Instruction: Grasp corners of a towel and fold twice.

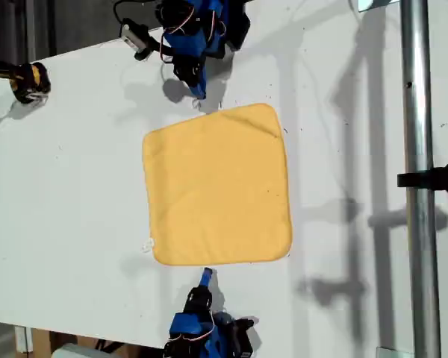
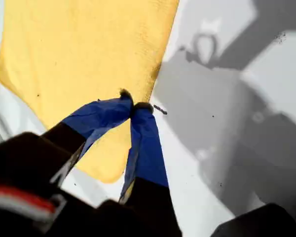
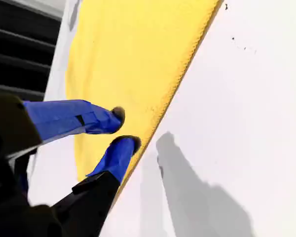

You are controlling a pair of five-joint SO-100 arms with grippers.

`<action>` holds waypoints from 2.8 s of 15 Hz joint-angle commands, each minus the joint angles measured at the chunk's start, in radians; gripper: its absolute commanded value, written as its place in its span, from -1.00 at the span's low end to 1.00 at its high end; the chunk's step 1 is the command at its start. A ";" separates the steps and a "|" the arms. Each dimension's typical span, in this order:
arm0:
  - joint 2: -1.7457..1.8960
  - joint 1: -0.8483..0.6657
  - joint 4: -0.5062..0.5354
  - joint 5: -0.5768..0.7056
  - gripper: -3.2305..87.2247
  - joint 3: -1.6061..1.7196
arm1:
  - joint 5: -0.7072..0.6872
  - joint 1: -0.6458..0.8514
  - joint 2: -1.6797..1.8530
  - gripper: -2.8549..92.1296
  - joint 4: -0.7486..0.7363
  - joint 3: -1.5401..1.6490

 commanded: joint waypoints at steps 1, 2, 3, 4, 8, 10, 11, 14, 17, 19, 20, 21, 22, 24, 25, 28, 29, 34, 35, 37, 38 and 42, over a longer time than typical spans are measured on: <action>0.002 -0.101 -0.029 -0.388 -0.95 0.005 | 0.005 0.135 0.006 -0.94 -0.044 -0.034; 0.002 -0.104 -0.029 -0.360 -0.95 0.005 | 0.005 0.094 0.006 -0.94 -0.051 -0.035; 0.002 -0.106 -0.034 -0.347 -0.95 0.005 | 0.005 0.044 0.006 -0.94 -0.072 -0.038; 0.002 -0.106 -0.037 -0.342 -0.95 0.005 | -0.005 -0.012 0.006 -0.94 -0.078 -0.049; 0.002 -0.104 -0.025 -0.342 -0.95 0.005 | -0.006 -0.038 0.006 -0.94 -0.127 -0.052; 0.002 -0.103 -0.017 -0.339 -0.95 0.003 | -0.006 -0.040 0.006 -0.94 -0.120 -0.055; 0.002 -0.101 -0.008 -0.339 -0.95 0.003 | -0.006 -0.041 0.008 -0.94 -0.098 -0.061; 0.002 -0.095 0.000 -0.344 -0.95 0.003 | -0.063 -0.104 0.006 -0.94 -0.141 -0.149; 0.002 -0.095 0.000 -0.342 -0.95 0.003 | -0.173 -0.135 -0.333 -0.94 -0.175 -0.419; 0.002 -0.100 -0.002 -0.337 -0.95 0.003 | -0.272 -0.181 -0.565 -0.94 -0.207 -0.592; 0.002 -0.100 -0.002 -0.336 -0.95 0.003 | -0.314 -0.207 -0.647 -0.94 -0.199 -0.664; 0.002 -0.100 -0.002 -0.336 -0.95 0.003 | -0.370 -0.238 -0.718 -0.94 -0.181 -0.733; 0.002 -0.098 -0.002 -0.334 -0.95 0.003 | -0.423 -0.279 -0.788 -0.94 -0.135 -0.815; 0.002 -0.097 -0.003 -0.331 -0.95 0.003 | -0.465 -0.388 -0.905 -0.94 -0.029 -0.963; 0.002 -0.100 -0.003 -0.327 -0.95 0.003 | -0.472 -0.448 -0.942 -0.94 0.006 -1.014; 0.002 -0.100 -0.005 -0.324 -0.95 0.003 | -0.465 -0.615 -1.058 -0.94 0.071 -1.104; 0.002 -0.100 -0.005 -0.324 -0.95 0.003 | -0.463 -0.652 -1.137 -0.94 0.117 -1.158; 0.002 -0.091 -0.003 -0.331 -0.95 0.003 | -0.469 -0.683 -1.310 -0.84 0.206 -1.342; 0.002 -0.087 -0.003 -0.333 -0.95 0.003 | -0.465 -0.683 -1.304 -0.65 0.227 -1.361; 0.002 -0.080 -0.003 -0.334 -0.95 0.003 | -0.497 -0.669 -1.281 -0.33 0.236 -1.370; 0.002 -0.075 -0.003 -0.334 -0.95 0.003 | -0.517 -0.667 -1.282 -0.24 0.241 -1.370; 0.002 -0.069 -0.002 -0.337 -0.95 0.003 | -0.546 -0.669 -1.284 -0.07 0.278 -1.370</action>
